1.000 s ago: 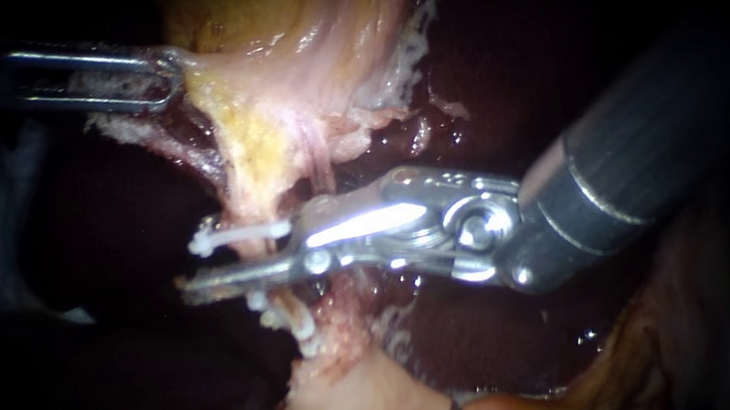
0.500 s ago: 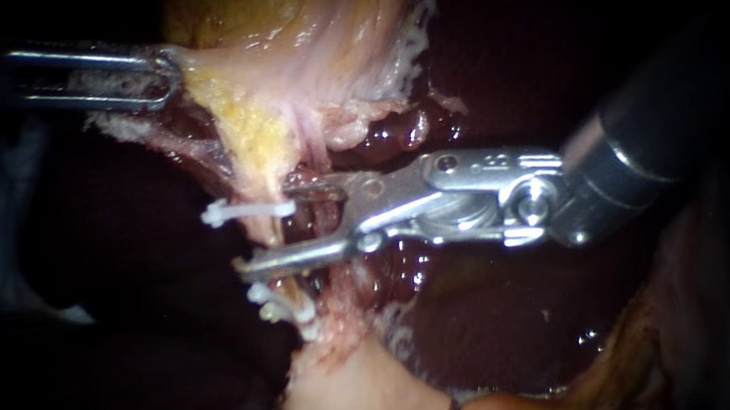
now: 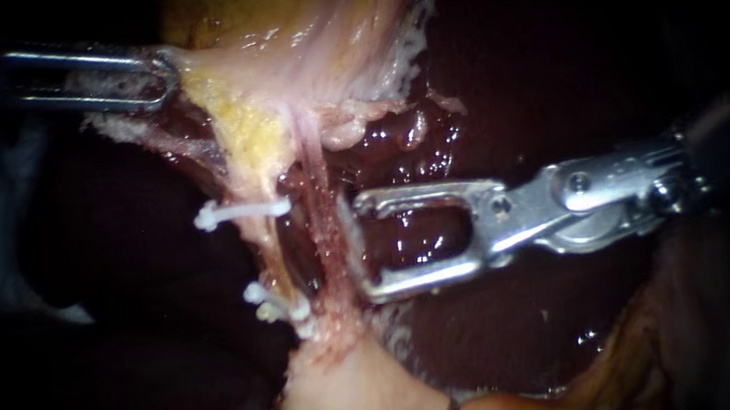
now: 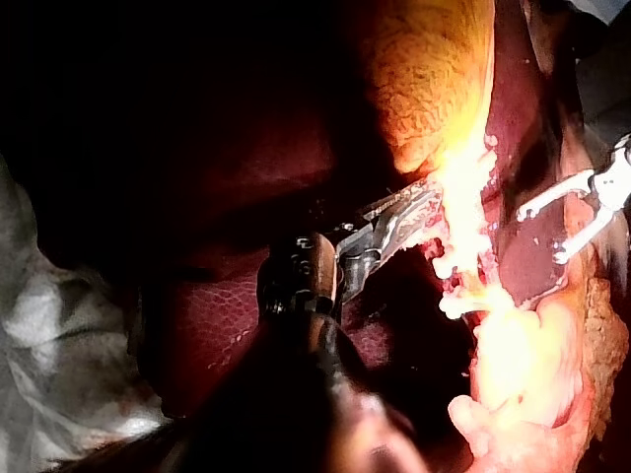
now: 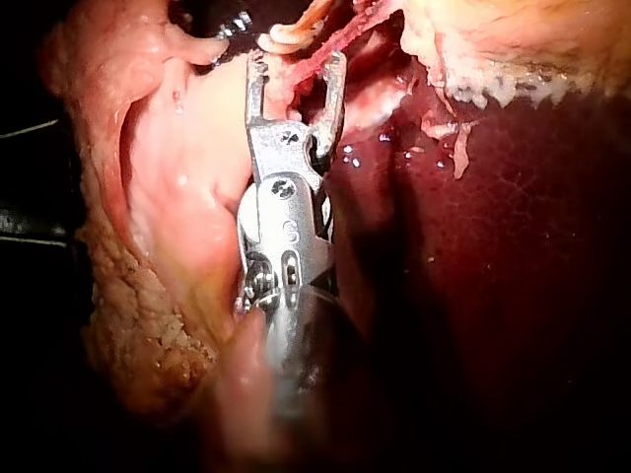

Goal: Going back third clip left tube

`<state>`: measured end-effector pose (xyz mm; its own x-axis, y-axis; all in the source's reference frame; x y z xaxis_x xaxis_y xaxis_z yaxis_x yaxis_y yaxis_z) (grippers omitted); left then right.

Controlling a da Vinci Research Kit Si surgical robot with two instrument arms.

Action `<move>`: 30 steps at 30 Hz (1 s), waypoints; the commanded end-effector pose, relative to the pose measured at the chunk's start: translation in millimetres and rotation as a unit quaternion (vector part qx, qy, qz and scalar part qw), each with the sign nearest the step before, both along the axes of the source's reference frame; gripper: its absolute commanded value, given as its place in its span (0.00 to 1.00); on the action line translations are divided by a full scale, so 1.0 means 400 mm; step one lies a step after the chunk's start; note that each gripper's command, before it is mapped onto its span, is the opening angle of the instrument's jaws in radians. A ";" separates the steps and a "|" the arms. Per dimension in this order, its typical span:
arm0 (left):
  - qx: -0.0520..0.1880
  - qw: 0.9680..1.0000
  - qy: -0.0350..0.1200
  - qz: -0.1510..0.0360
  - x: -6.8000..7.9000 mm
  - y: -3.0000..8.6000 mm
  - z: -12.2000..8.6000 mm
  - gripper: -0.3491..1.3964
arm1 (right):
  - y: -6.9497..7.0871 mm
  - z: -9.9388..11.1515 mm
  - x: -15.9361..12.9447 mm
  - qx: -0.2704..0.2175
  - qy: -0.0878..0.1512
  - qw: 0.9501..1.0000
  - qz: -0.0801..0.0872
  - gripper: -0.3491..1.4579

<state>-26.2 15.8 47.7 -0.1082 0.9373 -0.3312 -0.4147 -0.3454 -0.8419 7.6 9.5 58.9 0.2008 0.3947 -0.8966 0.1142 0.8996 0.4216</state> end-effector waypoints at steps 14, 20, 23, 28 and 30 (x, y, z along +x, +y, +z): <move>0.000 1.000 0.000 -0.001 -0.0007 0.0000 -0.0001 0.00 | 0.0009 -0.0006 -0.0107 -0.007 -0.003 1.000 -0.002 0.47; -0.005 1.000 0.003 -0.002 -0.0035 -0.0002 0.0017 0.00 | 0.0009 -0.0006 -0.0109 -0.007 -0.003 1.000 -0.002 0.47; -0.007 1.000 0.004 -0.004 -0.0059 -0.0007 0.0032 0.00 | 0.0009 -0.0006 -0.0110 -0.007 -0.003 1.000 -0.002 0.47; -0.007 1.000 0.001 0.000 -0.0101 -0.0022 0.0057 0.00 | 0.0008 -0.0006 -0.0111 -0.007 -0.003 1.000 -0.002 0.47; -0.007 1.000 0.002 0.002 -0.0119 -0.0028 0.0068 0.00 | 0.0008 -0.0006 -0.0111 -0.007 -0.003 1.000 -0.002 0.47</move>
<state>-31.2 14.6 50.6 -0.1118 0.9317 -0.3456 -0.4135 -0.3599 -0.8364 3.1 9.8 58.6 0.2074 0.3809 -0.9011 0.1156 0.9051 0.4092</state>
